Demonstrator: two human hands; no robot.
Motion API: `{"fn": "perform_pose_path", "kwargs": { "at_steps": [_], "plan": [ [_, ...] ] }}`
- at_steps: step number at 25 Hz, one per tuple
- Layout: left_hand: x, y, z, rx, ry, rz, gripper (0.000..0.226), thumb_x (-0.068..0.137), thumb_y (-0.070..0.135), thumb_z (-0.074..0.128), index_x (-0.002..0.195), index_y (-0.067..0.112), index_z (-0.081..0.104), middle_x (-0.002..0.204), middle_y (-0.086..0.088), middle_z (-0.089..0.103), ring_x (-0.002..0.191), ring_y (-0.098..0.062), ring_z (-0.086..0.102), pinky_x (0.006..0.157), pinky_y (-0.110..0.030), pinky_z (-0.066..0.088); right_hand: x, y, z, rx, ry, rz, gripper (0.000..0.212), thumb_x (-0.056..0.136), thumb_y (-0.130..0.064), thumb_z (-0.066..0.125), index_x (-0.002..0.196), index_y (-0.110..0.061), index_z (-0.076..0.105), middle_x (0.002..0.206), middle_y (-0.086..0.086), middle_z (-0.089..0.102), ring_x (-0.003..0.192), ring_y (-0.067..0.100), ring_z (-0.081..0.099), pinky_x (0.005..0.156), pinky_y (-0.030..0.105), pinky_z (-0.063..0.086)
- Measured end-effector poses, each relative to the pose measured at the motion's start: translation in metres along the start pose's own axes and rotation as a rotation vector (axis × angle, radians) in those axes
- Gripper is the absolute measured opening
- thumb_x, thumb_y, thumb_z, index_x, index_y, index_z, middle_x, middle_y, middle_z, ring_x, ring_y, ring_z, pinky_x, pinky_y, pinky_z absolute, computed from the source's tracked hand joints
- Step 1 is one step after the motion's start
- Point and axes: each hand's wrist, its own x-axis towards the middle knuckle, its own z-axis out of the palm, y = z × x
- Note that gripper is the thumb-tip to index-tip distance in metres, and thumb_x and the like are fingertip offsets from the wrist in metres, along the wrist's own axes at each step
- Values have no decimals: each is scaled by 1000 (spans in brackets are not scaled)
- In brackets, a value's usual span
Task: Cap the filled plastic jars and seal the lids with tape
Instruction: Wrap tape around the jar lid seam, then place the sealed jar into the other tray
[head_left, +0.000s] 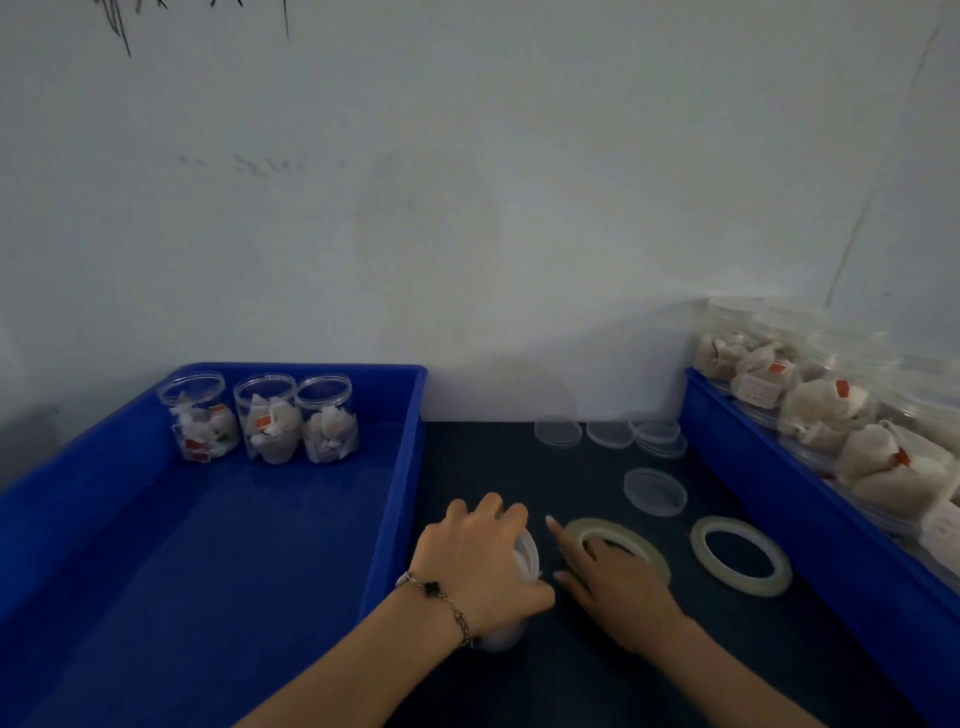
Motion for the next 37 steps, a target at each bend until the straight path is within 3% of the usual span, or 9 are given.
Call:
{"fn": "perform_pose_path", "kwargs": {
  "at_steps": [3,7,14,19,23,27,30,32,37],
  "plan": [
    [1,-7,5,10,-76,-31,60,69,67,49,115,30,41,115,7,43,100,-19,44,69,-30,39,3,3,16,-68,-31,29,80,96,-57,30,148,-21,-18,134,-1,47,113,14,49,92,28,40],
    [3,-8,5,10,-102,-39,58,73,73,40,112,31,41,114,8,45,100,-19,45,70,-31,40,12,2,13,-284,-120,67,69,96,-54,33,148,-10,24,147,8,32,133,25,32,107,39,25],
    [6,-5,0,-78,-320,-68,51,77,64,40,111,27,45,113,4,48,104,-22,47,84,-37,44,21,-20,-1,-448,-419,108,44,102,-22,32,139,2,38,140,22,36,127,36,36,101,47,31],
    [9,-7,-4,-62,-359,-91,57,77,68,40,118,28,44,119,4,47,107,-21,46,82,-34,41,21,-8,-14,0,-415,119,46,94,-20,52,137,-7,41,137,13,44,122,30,48,98,40,41],
    [6,-5,-3,-92,-344,-132,70,80,78,26,131,31,36,134,4,40,117,-21,43,87,-34,41,1,3,-32,359,-281,134,24,86,-27,66,109,-21,62,110,0,57,109,23,55,80,24,43],
    [5,-11,-18,-151,-381,-213,110,60,92,10,150,30,-3,153,-4,20,133,-26,32,104,-40,36,-29,-20,-32,424,-103,61,72,84,-16,63,148,-26,30,146,-6,30,136,13,29,108,20,25],
    [7,-19,-39,-151,-669,-209,131,57,91,46,149,19,-14,147,-4,33,121,-15,46,100,-29,39,-33,-53,-46,625,-228,-44,82,89,-21,61,153,-23,8,156,-1,20,142,12,21,112,22,16],
    [5,-13,-46,-124,-720,-207,130,62,72,66,150,14,-10,140,-1,39,113,-11,50,96,-24,44,-39,-74,-52,664,-223,-5,86,91,-27,60,152,-24,-1,155,6,22,140,20,26,115,30,21],
    [-3,23,-68,-148,-456,-91,84,65,58,74,131,20,38,114,5,52,102,-10,56,90,-25,49,-68,-84,-101,753,7,132,88,79,-33,73,147,-18,19,139,6,47,125,20,48,106,40,40]
  ]
}}
